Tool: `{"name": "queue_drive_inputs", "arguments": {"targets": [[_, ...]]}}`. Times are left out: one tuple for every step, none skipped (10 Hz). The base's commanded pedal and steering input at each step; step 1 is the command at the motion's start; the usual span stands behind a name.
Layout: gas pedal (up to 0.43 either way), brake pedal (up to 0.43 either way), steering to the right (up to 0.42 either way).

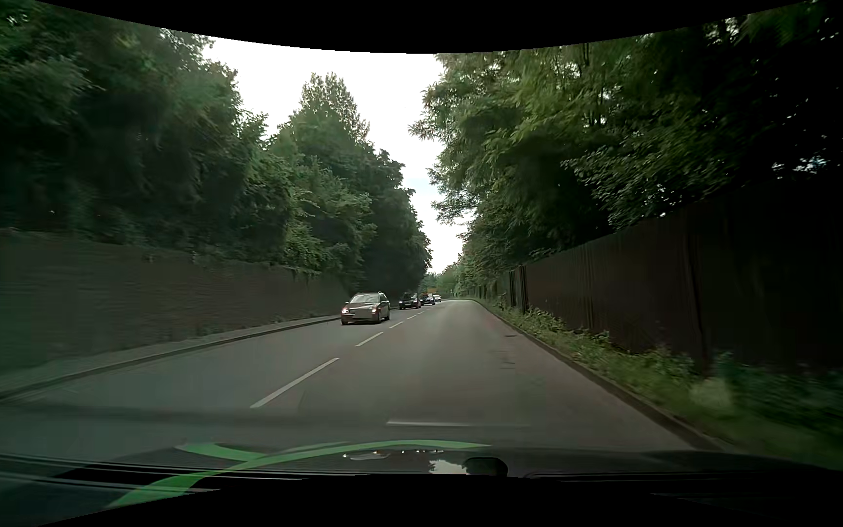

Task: Follow the waypoints while adhering to traffic rules and regulations

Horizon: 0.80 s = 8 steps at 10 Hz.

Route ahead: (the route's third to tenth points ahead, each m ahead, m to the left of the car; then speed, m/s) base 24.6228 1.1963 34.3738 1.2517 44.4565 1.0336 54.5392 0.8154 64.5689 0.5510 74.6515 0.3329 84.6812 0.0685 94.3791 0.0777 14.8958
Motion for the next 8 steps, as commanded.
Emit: {"name": "queue_drive_inputs", "arguments": {"targets": [[0.220, 0.000, 0.007], [0.220, 0.000, 0.008], [0.220, 0.000, 0.007], [0.220, 0.000, 0.007], [0.209, 0.000, 0.006], [0.209, 0.000, 0.006], [0.209, 0.000, 0.006], [0.209, 0.000, 0.006]]}}
